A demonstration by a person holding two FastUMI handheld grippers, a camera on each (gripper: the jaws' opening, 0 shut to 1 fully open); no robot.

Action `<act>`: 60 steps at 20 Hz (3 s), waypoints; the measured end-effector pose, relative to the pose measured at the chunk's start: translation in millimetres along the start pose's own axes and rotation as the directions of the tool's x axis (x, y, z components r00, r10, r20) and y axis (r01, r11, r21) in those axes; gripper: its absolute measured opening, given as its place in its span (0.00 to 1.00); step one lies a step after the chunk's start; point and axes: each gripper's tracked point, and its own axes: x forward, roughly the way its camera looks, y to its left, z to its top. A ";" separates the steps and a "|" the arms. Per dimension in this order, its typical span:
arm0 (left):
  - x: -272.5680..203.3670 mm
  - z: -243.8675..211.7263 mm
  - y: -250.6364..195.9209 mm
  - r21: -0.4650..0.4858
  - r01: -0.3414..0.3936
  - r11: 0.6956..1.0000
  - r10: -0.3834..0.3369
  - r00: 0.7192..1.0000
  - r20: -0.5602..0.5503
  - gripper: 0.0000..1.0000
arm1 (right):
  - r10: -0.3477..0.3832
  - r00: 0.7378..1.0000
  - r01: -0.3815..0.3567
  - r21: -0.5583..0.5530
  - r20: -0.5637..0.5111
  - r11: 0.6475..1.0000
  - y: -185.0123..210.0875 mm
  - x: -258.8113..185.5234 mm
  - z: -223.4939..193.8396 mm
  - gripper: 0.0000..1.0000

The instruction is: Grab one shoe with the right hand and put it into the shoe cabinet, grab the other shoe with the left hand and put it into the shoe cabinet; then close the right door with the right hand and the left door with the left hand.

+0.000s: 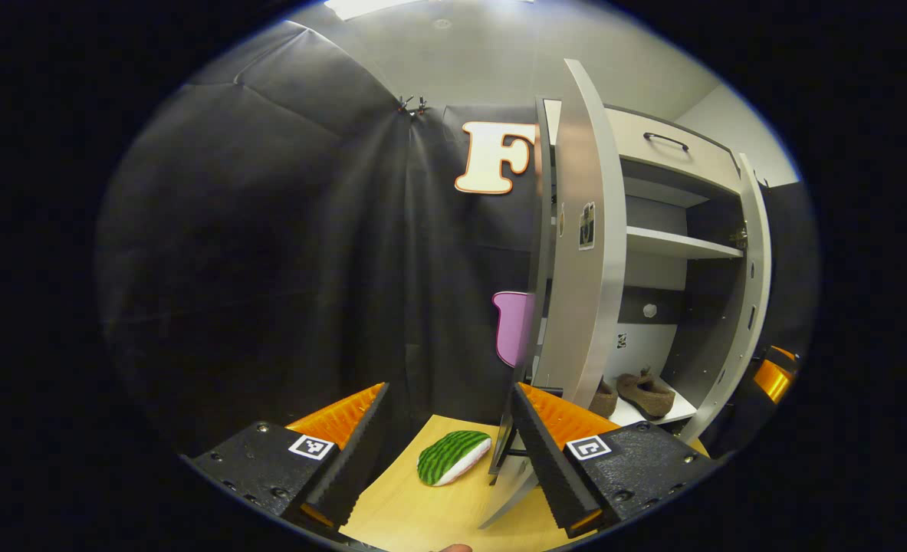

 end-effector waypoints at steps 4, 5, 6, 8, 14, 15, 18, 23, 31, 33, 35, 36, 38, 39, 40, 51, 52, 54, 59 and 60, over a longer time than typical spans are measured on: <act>11.8 -7.6 -7.6 0.022 0.038 0.999 -0.038 0.999 -0.015 0.95 | -0.008 1.000 0.008 0.005 -0.005 1.000 3.2 -2.1 -4.8 1.00; 15.9 -10.7 -10.3 0.027 0.047 0.999 -0.046 0.999 -0.024 0.95 | -0.015 1.000 0.015 0.010 -0.011 1.000 2.2 -2.5 -6.8 1.00; 19.0 -12.4 -13.4 0.028 0.061 0.998 -0.060 0.998 -0.033 0.95 | -0.022 1.000 0.022 0.013 -0.016 1.000 0.0 -3.0 -8.7 1.00; 23.1 -18.0 -22.4 0.025 0.091 0.996 -0.089 0.995 -0.045 0.95 | -0.040 0.999 0.041 0.018 -0.023 0.999 -5.3 -5.0 -12.3 1.00; 24.4 -20.3 -36.8 0.018 0.161 0.987 -0.160 0.985 -0.068 0.85 | -0.084 0.996 0.085 0.039 -0.040 0.996 -19.8 -13.6 -20.2 1.00; 23.5 -21.0 -40.2 0.014 0.172 0.985 -0.171 0.983 -0.065 0.86 | -0.089 0.995 0.091 0.045 -0.039 0.995 -21.6 -14.3 -19.7 1.00; 15.1 -19.8 -58.3 0.016 0.220 0.975 -0.219 0.974 -0.060 0.85 | -0.097 0.995 0.099 0.060 -0.040 0.993 -23.1 -24.2 -20.0 1.00; 9.8 -24.6 -112.8 0.001 0.343 0.939 -0.343 0.938 -0.057 0.85 | -0.103 0.994 0.104 0.047 -0.027 0.993 -27.8 -30.8 -14.1 1.00; 15.6 -31.1 -166.7 -0.058 0.431 0.900 -0.434 0.899 -0.055 0.85 | -0.185 0.982 0.186 0.038 -0.026 0.982 -65.5 -61.5 -11.4 1.00; 19.1 -33.5 -176.7 -0.061 0.445 0.894 -0.448 0.893 -0.053 0.85 | -0.197 0.980 0.198 0.047 -0.023 0.979 -72.7 -62.4 -10.9 1.00; 21.5 -37.1 -190.0 -0.060 0.465 0.883 -0.468 0.882 -0.058 0.85 | -0.206 0.978 0.207 0.047 -0.020 0.977 -77.4 -64.6 -9.9 1.00; 22.7 -39.9 -197.3 -0.061 0.476 0.877 -0.479 0.876 -0.062 0.85 | -0.211 0.977 0.212 0.043 -0.017 0.976 -79.6 -66.0 -9.4 1.00; 30.2 -43.3 -206.4 -0.041 0.465 0.884 -0.467 0.882 -0.055 0.85 | -0.221 0.975 0.221 0.038 -0.013 0.974 -83.2 -68.3 -9.1 0.97; 33.9 -47.2 -207.3 -0.021 0.452 0.892 -0.452 0.890 -0.057 0.85 | -0.227 0.974 0.227 0.035 -0.011 0.973 -85.8 -70.7 -8.6 0.97; 37.1 -50.9 -210.9 -0.012 0.454 0.891 -0.454 0.889 -0.058 0.91 | -0.235 0.972 0.235 0.033 -0.010 0.971 -88.7 -73.5 -8.7 1.00; 57.8 -56.6 -253.3 0.018 0.496 0.868 -0.495 0.867 -0.058 0.89 | -0.302 0.953 0.302 0.033 -0.007 0.953 -119.6 -99.3 -7.6 1.00; 57.9 -56.9 -255.0 0.019 0.495 0.869 -0.494 0.868 -0.058 0.90 | -0.302 0.953 0.302 0.031 -0.008 0.953 -120.7 -99.7 -8.1 1.00; 59.9 -57.6 -257.0 0.015 0.492 0.871 -0.490 0.870 -0.058 0.92 | -0.297 0.955 0.297 0.027 -0.009 0.954 -119.9 -99.4 -8.1 1.00; 56.1 -62.6 -257.0 0.018 0.478 0.878 -0.476 0.877 -0.073 0.90 | -0.282 0.959 0.283 0.012 -0.011 0.959 -117.9 -99.9 -9.7 1.00; 56.1 -63.5 -251.9 0.021 0.461 0.887 -0.459 0.885 -0.077 0.90 | -0.276 0.961 0.277 0.013 -0.013 0.961 -116.2 -100.1 -10.5 1.00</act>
